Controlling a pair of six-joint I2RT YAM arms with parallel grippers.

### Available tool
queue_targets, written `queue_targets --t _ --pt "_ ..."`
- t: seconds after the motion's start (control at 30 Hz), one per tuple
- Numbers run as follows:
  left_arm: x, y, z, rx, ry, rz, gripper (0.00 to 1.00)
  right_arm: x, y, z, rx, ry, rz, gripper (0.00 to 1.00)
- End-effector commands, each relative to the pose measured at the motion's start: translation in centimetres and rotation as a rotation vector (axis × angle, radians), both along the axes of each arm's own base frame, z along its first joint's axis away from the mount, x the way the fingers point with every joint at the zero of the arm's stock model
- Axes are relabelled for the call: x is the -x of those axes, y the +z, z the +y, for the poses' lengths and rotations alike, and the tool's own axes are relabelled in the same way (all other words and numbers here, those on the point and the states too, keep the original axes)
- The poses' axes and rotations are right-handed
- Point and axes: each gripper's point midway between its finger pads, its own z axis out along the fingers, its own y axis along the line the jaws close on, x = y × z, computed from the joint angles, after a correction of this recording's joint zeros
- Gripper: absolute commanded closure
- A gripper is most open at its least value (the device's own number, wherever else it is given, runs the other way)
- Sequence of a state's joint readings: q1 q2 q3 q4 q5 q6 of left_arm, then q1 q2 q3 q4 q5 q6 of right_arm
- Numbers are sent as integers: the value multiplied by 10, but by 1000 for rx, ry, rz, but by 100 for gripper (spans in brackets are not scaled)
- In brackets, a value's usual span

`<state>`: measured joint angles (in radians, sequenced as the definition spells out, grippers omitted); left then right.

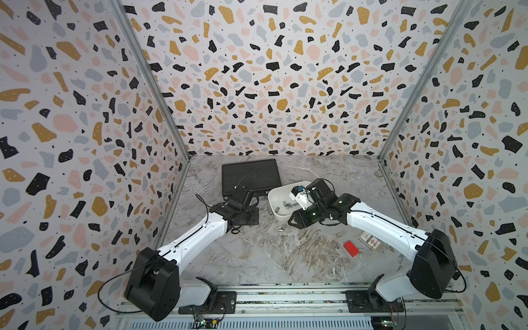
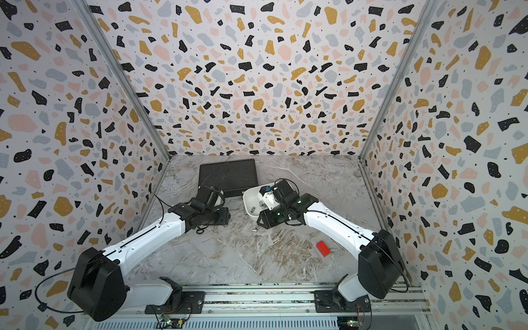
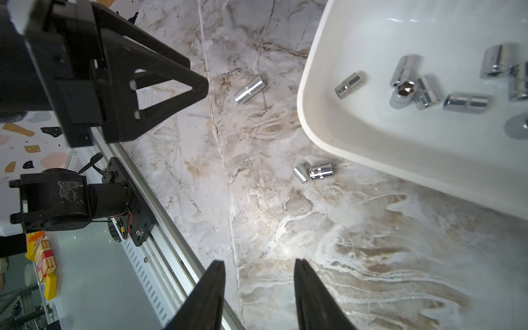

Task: Put the socket on the desktop into the storage box
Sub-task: Pick up the socket head at the center of the board.

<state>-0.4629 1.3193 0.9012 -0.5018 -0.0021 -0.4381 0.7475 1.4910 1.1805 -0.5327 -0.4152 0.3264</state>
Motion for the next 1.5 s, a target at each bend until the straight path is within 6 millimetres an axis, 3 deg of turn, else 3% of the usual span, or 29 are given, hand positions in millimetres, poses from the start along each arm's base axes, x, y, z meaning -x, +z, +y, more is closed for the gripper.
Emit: queue_targets --t 0.0,0.53,1.0,1.47 --pt "-2 -5 11 -16 34 7 41 3 15 8 -11 50 -34 56" --pt "-26 -35 13 -43 60 86 35 10 12 9 -7 70 -33 56" --pt "-35 -67 4 -46 44 175 45 12 9 9 -8 69 -23 56" --pt "-31 -83 2 -41 46 224 61 10 8 7 -3 54 -31 56"
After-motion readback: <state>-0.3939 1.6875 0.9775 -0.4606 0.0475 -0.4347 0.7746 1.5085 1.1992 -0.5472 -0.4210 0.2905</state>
